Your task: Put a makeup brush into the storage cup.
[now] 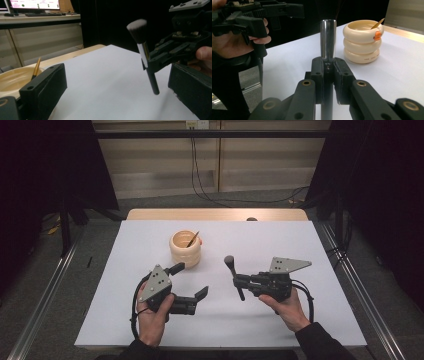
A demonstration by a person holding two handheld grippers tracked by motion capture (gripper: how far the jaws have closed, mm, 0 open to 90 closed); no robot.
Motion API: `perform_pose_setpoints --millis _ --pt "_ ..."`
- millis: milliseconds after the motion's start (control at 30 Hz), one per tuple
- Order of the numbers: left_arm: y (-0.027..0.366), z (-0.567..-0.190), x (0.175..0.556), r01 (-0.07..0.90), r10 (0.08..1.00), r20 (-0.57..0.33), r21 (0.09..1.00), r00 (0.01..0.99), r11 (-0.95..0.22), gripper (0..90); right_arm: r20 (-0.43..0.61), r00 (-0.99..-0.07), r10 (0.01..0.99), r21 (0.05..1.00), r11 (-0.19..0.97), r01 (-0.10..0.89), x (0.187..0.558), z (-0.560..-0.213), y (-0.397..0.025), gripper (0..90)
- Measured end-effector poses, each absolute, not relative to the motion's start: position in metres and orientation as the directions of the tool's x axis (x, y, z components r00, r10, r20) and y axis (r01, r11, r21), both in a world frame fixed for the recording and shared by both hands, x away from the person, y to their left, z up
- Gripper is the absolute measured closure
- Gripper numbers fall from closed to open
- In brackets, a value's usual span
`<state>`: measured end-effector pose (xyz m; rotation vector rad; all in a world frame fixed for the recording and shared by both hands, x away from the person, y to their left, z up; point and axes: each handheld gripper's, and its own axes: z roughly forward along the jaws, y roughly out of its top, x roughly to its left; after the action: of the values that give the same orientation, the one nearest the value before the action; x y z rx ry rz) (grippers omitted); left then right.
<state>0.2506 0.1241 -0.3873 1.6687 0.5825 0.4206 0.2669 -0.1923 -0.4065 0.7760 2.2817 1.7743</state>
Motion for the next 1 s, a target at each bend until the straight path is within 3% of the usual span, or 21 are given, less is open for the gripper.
perform_pose_setpoints --millis 800,1000 --pt "0.076 -0.374 0.263 0.148 0.526 -0.051 0.978 0.849 -0.144 7.3 0.192 -0.860 0.473 0.936 0.174 0.305 0.263 -0.412 -0.180 79.8" --pt "0.072 -0.372 0.265 0.138 0.540 -0.035 0.979 0.841 -0.151 22.1 0.197 -0.863 0.465 0.938 0.168 0.304 0.262 -0.411 -0.179 79.9"
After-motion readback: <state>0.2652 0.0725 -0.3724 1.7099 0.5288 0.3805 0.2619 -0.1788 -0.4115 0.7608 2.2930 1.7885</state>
